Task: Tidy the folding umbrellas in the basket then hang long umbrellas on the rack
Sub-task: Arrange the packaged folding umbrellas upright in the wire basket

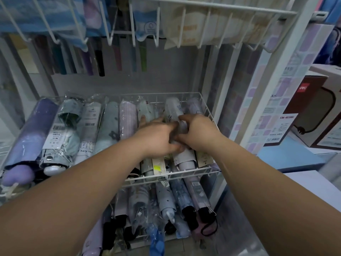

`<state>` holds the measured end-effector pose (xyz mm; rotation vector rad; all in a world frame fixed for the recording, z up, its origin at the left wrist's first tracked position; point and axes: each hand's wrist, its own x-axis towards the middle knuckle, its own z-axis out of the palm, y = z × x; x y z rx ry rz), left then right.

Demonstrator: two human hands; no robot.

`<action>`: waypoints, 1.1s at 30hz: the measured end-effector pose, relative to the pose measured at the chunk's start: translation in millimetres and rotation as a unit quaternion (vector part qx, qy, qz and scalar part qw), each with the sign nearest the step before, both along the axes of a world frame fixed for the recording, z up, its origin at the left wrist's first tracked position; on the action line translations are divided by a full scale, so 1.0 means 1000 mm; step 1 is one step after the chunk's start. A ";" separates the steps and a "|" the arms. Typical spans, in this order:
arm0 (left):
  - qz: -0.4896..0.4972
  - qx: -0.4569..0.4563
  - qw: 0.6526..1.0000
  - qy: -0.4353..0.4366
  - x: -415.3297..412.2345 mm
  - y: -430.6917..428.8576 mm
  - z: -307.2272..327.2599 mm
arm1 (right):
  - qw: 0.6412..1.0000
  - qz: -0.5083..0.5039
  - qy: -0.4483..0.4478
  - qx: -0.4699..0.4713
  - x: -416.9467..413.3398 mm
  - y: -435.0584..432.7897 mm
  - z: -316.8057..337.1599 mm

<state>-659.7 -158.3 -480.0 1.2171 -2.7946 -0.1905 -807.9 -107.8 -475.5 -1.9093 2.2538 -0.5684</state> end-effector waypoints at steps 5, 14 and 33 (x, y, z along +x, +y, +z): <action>-0.028 0.041 0.999 0.016 -0.008 -0.003 0.001 | 0.998 -0.027 0.044 -0.022 -0.005 -0.005 -0.003; 0.003 0.000 1.000 0.008 -0.022 0.001 -0.017 | 0.998 -0.059 -0.038 -0.008 -0.024 -0.002 -0.011; 0.218 -0.194 0.953 0.083 0.186 -0.033 0.040 | 0.896 0.091 -0.430 -0.061 0.165 -0.049 0.007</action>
